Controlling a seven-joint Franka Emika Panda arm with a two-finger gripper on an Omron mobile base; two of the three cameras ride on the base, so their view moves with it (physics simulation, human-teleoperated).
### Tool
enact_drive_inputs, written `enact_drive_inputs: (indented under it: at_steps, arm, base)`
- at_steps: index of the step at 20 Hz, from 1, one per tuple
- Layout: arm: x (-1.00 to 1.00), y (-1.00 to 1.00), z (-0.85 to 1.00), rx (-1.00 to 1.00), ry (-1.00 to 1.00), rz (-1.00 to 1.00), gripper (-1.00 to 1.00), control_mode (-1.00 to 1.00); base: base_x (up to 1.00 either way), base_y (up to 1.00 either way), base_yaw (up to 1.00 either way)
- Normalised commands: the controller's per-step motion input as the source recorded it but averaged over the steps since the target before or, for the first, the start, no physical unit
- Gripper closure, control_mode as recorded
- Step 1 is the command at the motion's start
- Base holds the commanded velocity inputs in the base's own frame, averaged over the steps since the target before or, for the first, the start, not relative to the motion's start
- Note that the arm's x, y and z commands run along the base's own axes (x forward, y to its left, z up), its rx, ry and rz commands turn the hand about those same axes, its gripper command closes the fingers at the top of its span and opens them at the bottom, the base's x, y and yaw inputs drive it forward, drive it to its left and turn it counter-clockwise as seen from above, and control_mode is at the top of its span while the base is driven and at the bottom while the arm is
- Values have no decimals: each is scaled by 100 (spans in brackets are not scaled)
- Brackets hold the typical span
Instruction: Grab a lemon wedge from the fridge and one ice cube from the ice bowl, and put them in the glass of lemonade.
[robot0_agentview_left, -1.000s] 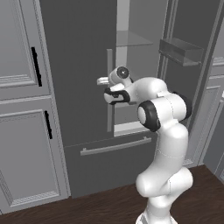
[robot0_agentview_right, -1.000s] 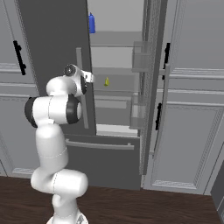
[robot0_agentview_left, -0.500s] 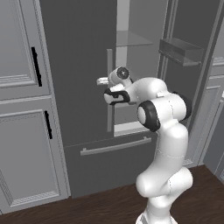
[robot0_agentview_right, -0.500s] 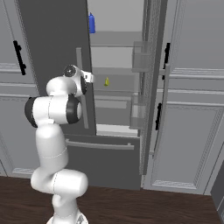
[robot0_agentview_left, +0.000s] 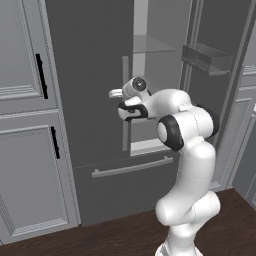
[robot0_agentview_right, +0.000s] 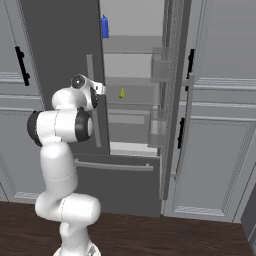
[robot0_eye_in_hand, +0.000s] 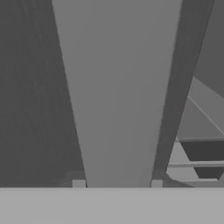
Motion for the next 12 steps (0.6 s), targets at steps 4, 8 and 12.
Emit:
enact_drive_inputs:
  at_steps: [4, 8, 12]
  arm:
    - [-46, 58, 3, 0, -4, 5, 100, -100]
    - [-58, 59, 14, 0, -2, 6, 100, -100]
    - [-72, 58, 31, 0, -2, 7, 100, -100]
  base:
    - [0, 0, 0]
    - [0, 0, 0]
    - [0, 0, 0]
